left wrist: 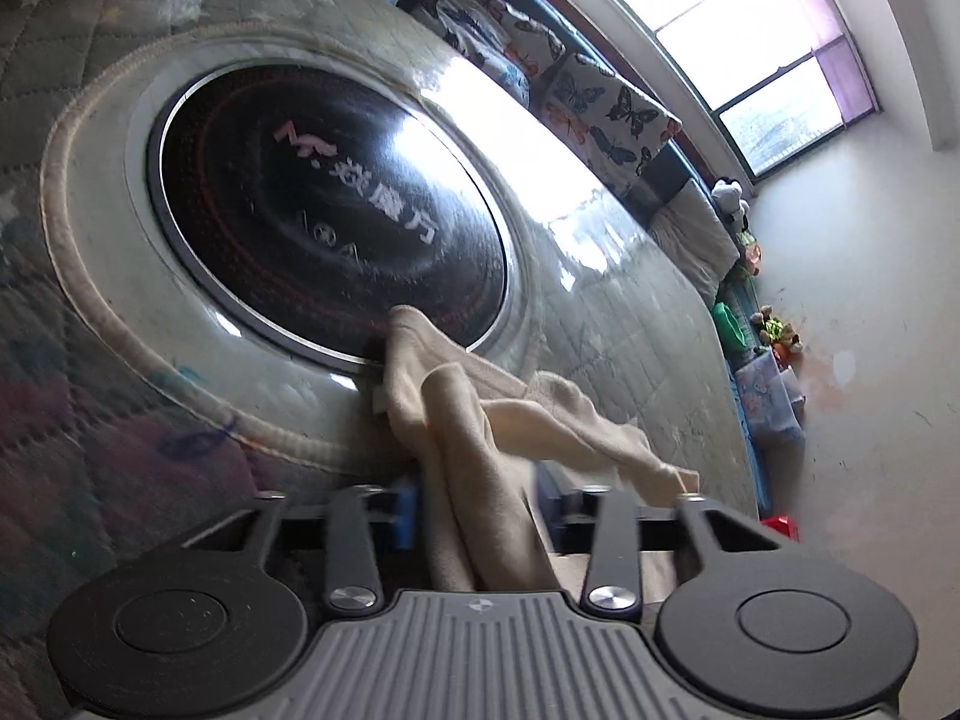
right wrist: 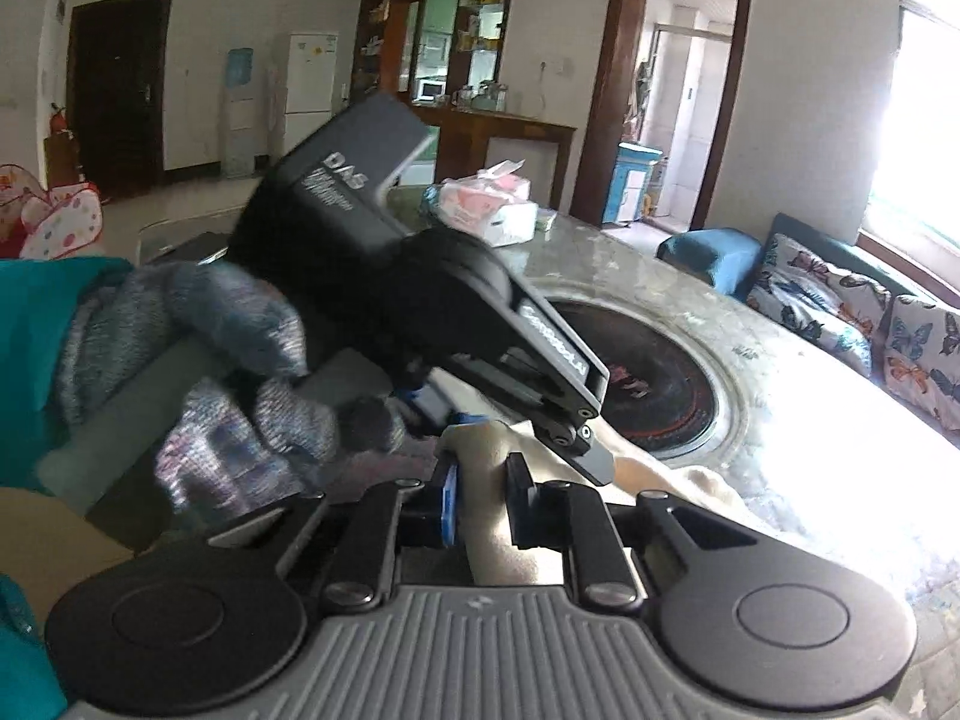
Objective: Fold clothes
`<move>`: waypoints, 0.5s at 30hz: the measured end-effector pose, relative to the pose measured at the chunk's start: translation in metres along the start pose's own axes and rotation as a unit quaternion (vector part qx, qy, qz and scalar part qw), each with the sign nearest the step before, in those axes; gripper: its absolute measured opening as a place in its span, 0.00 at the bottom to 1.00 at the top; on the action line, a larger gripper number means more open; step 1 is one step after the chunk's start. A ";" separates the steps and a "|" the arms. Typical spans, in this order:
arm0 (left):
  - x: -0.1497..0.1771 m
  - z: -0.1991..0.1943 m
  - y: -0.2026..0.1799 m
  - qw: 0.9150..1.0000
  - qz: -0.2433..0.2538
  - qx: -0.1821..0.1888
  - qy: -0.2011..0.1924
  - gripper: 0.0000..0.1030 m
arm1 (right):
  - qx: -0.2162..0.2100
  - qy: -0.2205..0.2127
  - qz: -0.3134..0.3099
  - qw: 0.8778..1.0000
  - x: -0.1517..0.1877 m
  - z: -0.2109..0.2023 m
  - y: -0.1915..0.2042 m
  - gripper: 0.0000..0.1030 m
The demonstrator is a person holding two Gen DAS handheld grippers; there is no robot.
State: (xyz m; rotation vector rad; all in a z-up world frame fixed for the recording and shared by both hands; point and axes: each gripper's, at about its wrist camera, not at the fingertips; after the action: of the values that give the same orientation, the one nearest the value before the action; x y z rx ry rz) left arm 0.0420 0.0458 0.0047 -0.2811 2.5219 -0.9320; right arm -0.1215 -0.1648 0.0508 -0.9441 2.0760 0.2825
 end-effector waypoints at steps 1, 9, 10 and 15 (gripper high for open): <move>0.000 0.000 0.000 1.000 0.001 -0.003 0.000 0.24 | -0.003 0.001 0.003 1.000 0.002 0.000 -0.001 0.15; -0.003 -0.001 -0.004 1.000 0.017 -0.017 -0.004 0.22 | 0.006 -0.008 0.065 0.998 0.022 -0.024 -0.028 0.25; -0.002 -0.001 -0.005 1.000 0.019 -0.019 -0.005 0.22 | 0.014 -0.009 0.077 0.997 0.026 -0.028 -0.035 0.27; 0.000 0.000 -0.007 0.999 0.027 -0.025 -0.007 0.22 | 0.091 0.002 0.157 0.983 0.049 -0.044 -0.094 0.32</move>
State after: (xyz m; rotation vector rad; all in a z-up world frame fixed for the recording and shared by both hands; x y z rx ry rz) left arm 0.0422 0.0404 0.0097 -0.2330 2.5296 -0.8441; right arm -0.0994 -0.2775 0.0532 -0.5071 2.2101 0.2492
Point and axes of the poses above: each gripper's, at about its wrist camera, not at the fingertips, and z roughly the way its jaws point, y to its left, x to its underside, and after that the axes turned 5 degrees about y, right-handed
